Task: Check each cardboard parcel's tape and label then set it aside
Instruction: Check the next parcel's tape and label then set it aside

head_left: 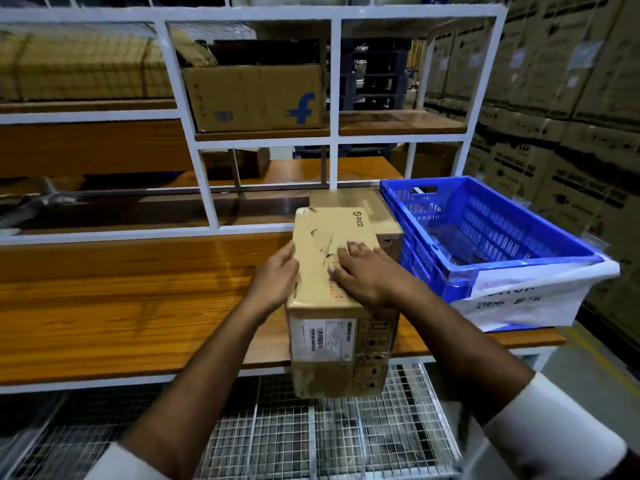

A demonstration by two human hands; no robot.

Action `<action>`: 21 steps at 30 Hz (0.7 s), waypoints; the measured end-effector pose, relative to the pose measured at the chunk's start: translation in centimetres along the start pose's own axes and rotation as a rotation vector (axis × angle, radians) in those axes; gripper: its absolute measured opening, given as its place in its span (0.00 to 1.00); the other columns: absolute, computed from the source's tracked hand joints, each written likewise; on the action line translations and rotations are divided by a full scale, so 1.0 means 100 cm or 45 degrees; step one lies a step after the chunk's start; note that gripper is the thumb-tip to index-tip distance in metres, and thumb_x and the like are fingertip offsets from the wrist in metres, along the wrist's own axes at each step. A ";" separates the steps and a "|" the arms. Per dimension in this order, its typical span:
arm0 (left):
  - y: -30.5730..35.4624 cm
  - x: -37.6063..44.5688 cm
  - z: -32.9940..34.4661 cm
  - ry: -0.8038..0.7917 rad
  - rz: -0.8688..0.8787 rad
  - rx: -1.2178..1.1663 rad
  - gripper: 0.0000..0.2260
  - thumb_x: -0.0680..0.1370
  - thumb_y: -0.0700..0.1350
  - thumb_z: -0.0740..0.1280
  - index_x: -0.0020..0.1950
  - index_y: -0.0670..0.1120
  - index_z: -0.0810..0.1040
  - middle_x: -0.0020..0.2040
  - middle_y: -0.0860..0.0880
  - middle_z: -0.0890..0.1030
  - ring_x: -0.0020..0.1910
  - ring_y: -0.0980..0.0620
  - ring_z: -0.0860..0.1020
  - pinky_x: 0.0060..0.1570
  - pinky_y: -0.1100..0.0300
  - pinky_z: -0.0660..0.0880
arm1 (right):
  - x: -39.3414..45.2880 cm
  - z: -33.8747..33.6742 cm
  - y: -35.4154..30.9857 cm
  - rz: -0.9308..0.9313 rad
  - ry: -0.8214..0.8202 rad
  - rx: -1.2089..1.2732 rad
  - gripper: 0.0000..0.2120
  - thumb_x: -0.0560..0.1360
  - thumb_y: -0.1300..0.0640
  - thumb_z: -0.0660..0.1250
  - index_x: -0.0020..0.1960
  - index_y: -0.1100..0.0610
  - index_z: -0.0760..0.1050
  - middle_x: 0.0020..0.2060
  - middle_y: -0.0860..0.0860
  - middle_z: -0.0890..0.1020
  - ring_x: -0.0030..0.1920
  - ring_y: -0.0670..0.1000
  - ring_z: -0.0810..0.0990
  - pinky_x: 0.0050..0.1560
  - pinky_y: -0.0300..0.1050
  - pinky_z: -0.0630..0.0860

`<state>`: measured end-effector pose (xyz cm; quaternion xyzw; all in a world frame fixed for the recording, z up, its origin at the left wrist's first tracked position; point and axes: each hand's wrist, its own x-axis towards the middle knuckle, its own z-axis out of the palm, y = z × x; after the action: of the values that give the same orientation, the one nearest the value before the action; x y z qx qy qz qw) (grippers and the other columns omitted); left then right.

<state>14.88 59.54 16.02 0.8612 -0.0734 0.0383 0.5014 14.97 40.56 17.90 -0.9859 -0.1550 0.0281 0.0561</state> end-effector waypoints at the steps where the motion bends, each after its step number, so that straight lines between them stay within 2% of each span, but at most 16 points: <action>1: 0.002 0.008 0.000 0.008 -0.010 0.131 0.20 0.85 0.47 0.55 0.77 0.53 0.63 0.70 0.51 0.73 0.59 0.58 0.76 0.54 0.58 0.76 | 0.009 -0.001 0.002 0.001 -0.005 -0.022 0.32 0.83 0.39 0.45 0.80 0.56 0.52 0.80 0.58 0.51 0.79 0.54 0.49 0.78 0.57 0.47; 2: 0.004 0.018 0.001 0.005 -0.036 0.273 0.20 0.85 0.49 0.55 0.78 0.52 0.62 0.73 0.49 0.71 0.64 0.51 0.74 0.60 0.53 0.74 | 0.017 -0.003 0.002 0.001 -0.003 -0.044 0.31 0.83 0.39 0.46 0.80 0.56 0.52 0.79 0.58 0.51 0.79 0.55 0.49 0.78 0.57 0.47; 4: 0.007 0.039 0.005 -0.041 -0.037 0.624 0.21 0.85 0.50 0.53 0.78 0.50 0.62 0.77 0.45 0.63 0.73 0.45 0.65 0.69 0.48 0.66 | 0.036 -0.006 0.004 -0.003 0.010 -0.074 0.31 0.83 0.41 0.46 0.80 0.56 0.51 0.80 0.58 0.51 0.79 0.55 0.49 0.77 0.56 0.48; 6: 0.011 0.059 0.010 -0.064 0.050 0.906 0.21 0.85 0.50 0.52 0.77 0.49 0.63 0.80 0.46 0.56 0.78 0.44 0.54 0.75 0.45 0.57 | 0.056 -0.007 0.006 -0.009 0.016 -0.088 0.31 0.83 0.42 0.47 0.80 0.57 0.49 0.80 0.58 0.51 0.79 0.55 0.49 0.77 0.55 0.49; 8: 0.013 0.078 0.014 -0.076 0.112 1.053 0.21 0.84 0.51 0.51 0.77 0.49 0.63 0.80 0.48 0.55 0.79 0.46 0.50 0.76 0.43 0.53 | 0.075 -0.008 0.008 -0.008 0.018 -0.112 0.30 0.84 0.44 0.48 0.80 0.57 0.49 0.80 0.58 0.51 0.79 0.55 0.50 0.78 0.55 0.50; 11: 0.017 0.100 0.022 -0.187 0.188 1.167 0.22 0.84 0.50 0.52 0.79 0.48 0.59 0.80 0.48 0.58 0.79 0.49 0.53 0.75 0.42 0.50 | 0.094 -0.012 0.012 -0.001 0.005 -0.084 0.28 0.84 0.47 0.47 0.81 0.57 0.49 0.80 0.56 0.51 0.79 0.54 0.50 0.78 0.54 0.50; 14: 0.019 0.116 0.025 -0.219 0.233 1.141 0.24 0.83 0.48 0.54 0.80 0.48 0.56 0.80 0.48 0.58 0.79 0.50 0.54 0.76 0.43 0.45 | 0.107 -0.015 0.019 0.015 0.050 -0.046 0.26 0.84 0.49 0.45 0.80 0.56 0.51 0.80 0.55 0.53 0.79 0.52 0.51 0.77 0.54 0.50; 19: 0.015 0.125 0.025 -0.234 0.217 1.064 0.22 0.84 0.49 0.52 0.79 0.48 0.59 0.79 0.48 0.60 0.78 0.49 0.56 0.75 0.43 0.50 | 0.116 -0.006 0.026 -0.013 0.116 -0.091 0.26 0.84 0.49 0.46 0.79 0.58 0.54 0.79 0.56 0.57 0.78 0.54 0.56 0.76 0.55 0.55; 21: 0.017 0.121 0.024 -0.247 0.214 1.091 0.23 0.85 0.50 0.51 0.79 0.48 0.58 0.80 0.48 0.58 0.78 0.50 0.55 0.75 0.43 0.48 | 0.116 -0.009 0.027 -0.023 0.092 -0.077 0.26 0.85 0.50 0.46 0.80 0.58 0.54 0.79 0.56 0.57 0.78 0.54 0.56 0.76 0.54 0.56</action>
<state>26.52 55.51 17.99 0.9819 -0.1672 0.0249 0.0855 26.84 41.48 18.01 -0.9861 -0.1625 -0.0126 0.0321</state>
